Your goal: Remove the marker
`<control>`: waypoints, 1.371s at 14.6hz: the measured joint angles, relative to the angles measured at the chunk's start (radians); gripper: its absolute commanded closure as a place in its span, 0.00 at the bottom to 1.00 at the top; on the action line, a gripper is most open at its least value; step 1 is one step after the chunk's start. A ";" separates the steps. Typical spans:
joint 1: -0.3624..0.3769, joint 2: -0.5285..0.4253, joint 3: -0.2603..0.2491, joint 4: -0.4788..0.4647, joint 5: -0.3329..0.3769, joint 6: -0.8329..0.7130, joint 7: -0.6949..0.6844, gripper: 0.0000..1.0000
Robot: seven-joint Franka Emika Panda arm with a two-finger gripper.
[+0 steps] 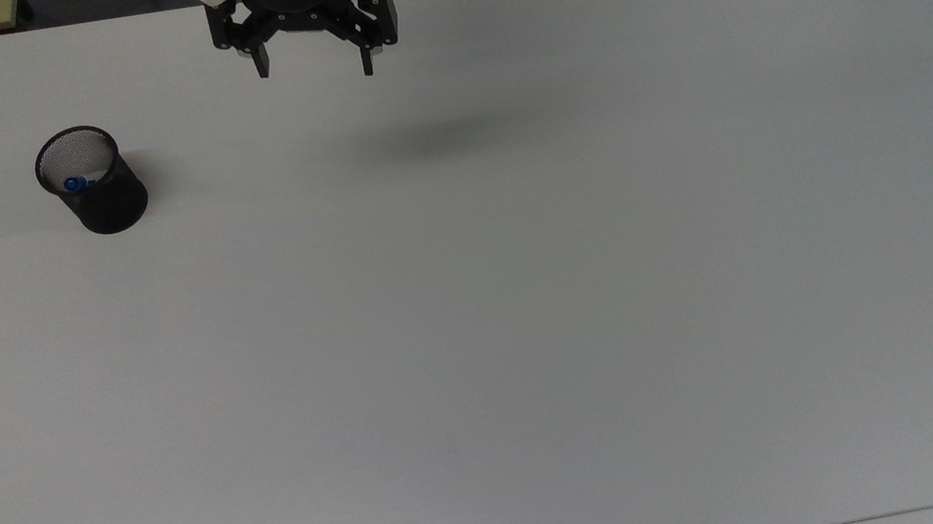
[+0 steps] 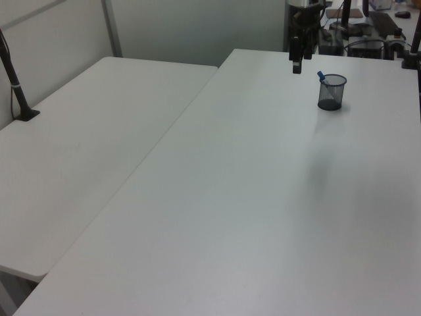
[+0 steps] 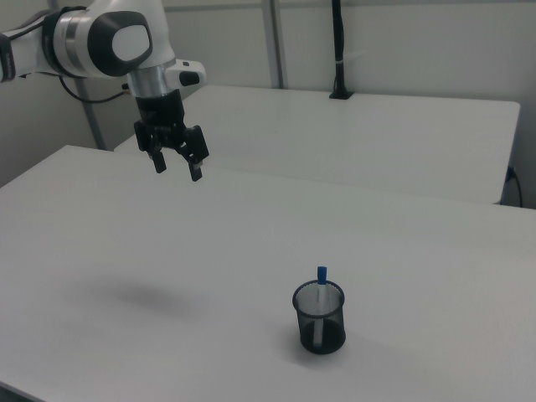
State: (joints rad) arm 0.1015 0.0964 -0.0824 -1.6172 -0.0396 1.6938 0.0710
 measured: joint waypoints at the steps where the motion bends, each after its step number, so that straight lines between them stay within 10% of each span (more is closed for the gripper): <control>1: -0.019 0.000 0.018 0.000 0.000 0.000 0.000 0.00; 13: -0.045 -0.001 0.017 0.001 -0.008 0.024 0.004 0.00; 20: -0.225 0.039 0.015 -0.003 -0.044 0.136 -0.115 0.00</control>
State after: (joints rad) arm -0.1239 0.1351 -0.0673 -1.6201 -0.0832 1.8297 -0.0438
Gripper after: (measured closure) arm 0.000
